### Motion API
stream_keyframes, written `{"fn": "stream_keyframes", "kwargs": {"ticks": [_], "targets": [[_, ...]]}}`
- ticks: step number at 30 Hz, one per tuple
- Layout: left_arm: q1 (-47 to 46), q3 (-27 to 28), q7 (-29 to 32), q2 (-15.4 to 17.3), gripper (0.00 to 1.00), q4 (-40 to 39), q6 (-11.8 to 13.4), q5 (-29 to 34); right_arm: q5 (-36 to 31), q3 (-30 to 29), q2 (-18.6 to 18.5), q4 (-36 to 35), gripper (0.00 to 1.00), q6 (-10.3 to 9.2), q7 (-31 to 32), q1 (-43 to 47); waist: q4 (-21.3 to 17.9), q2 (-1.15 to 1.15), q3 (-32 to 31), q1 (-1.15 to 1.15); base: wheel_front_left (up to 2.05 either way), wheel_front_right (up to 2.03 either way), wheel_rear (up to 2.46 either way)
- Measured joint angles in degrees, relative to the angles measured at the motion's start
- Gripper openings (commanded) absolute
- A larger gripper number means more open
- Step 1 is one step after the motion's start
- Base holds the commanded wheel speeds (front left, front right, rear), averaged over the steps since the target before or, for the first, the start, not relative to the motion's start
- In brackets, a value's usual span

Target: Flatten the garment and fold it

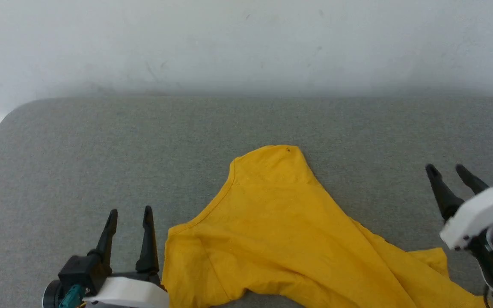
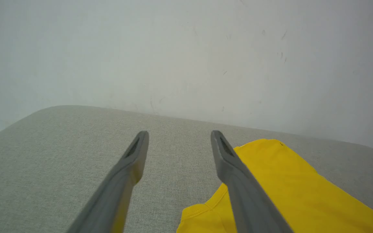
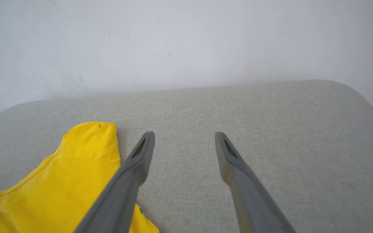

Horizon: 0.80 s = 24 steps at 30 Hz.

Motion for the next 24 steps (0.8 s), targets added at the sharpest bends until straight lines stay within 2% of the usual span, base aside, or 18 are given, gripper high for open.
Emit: {"fn": "stream_keyframes", "kwargs": {"ticks": [7, 12, 20, 24], "targets": [[-5.09, -1.81, -0.47, -1.94, 1.0, 0.92, -1.48, -0.11, 4.39, 14.05, -5.32, 17.8, 1.0, 0.0, 3.75, -18.87, 4.57, 0.0, 3.01, 0.01, 0.0, 0.0, 0.0], [-7.71, -3.01, -0.58, -3.41, 1.0, 2.27, -2.75, -0.48, 9.01, 23.63, -7.97, 27.83, 1.0, 0.01, 6.57, -28.07, 8.59, 0.0, 5.51, 0.01, 0.0, 0.0, 0.0], [-10.1, -3.24, -0.58, -4.59, 1.0, 2.71, -4.37, -0.46, 15.85, 32.89, -9.51, 41.73, 1.0, 0.01, 10.71, -35.52, 13.59, 0.0, 9.9, 0.02, 0.0, 0.0, 0.0], [-10.17, -2.91, -0.58, -4.86, 1.0, 3.01, -4.55, -0.41, 19.75, 37.1, -10.36, 43.84, 1.0, 0.0, 15.53, -36.8, 15.01, 0.0, 11.53, -0.01, 0.0, 0.0, 0.0]]}}
